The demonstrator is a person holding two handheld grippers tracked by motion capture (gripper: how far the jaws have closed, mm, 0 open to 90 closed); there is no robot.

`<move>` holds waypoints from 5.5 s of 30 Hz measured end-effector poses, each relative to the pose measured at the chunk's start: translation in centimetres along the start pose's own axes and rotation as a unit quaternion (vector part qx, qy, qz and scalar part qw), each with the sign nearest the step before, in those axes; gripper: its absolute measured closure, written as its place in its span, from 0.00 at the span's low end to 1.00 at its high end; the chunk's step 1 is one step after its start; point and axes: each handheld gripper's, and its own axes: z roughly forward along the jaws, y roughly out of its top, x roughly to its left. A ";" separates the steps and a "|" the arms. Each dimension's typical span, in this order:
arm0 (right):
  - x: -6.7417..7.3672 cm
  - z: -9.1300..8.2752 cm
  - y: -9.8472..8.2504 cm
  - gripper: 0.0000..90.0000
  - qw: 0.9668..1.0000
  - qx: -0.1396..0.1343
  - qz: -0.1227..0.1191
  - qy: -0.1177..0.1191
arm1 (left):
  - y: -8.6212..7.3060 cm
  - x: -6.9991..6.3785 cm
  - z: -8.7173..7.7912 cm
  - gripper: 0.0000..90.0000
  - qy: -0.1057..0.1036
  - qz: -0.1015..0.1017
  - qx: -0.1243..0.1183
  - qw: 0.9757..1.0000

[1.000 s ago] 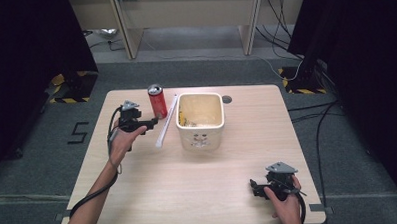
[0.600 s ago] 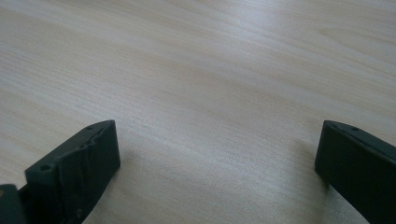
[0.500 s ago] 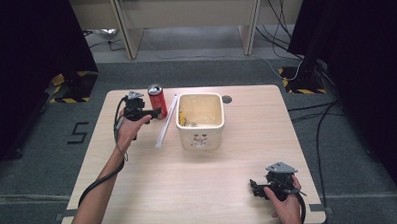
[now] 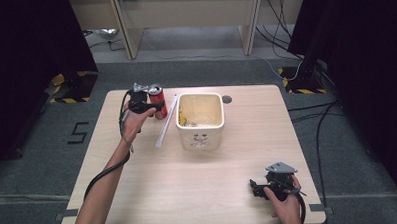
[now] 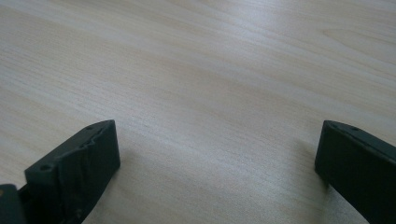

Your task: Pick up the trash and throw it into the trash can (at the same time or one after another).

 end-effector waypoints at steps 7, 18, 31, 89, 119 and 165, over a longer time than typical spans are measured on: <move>0.0 0.0 0.0 0.00 1.000 0.000 0.000 0.000 | -0.7 0.4 1.3 0.21 0.007 -0.012 -0.001 1.000; 0.1 0.0 0.0 0.01 1.000 0.000 0.000 0.001 | -1.1 0.0 2.6 0.25 0.014 -0.015 -0.007 1.000; 0.1 0.0 0.0 0.01 1.000 0.000 -0.002 0.000 | -1.1 -0.3 2.4 0.38 0.023 0.004 -0.016 1.000; 0.1 0.0 -0.1 0.01 1.000 -0.001 -0.001 0.000 | 3.7 -2.6 -12.2 0.39 -0.092 0.067 -0.020 0.993; 0.2 -0.1 -0.1 0.01 1.000 -0.001 0.001 0.001 | 7.2 -7.0 -13.2 0.39 -0.134 0.108 -0.040 0.984; 0.2 -0.1 0.0 0.00 1.000 0.000 -0.004 0.006 | 6.3 -12.3 -4.3 0.38 -0.144 0.121 0.004 0.982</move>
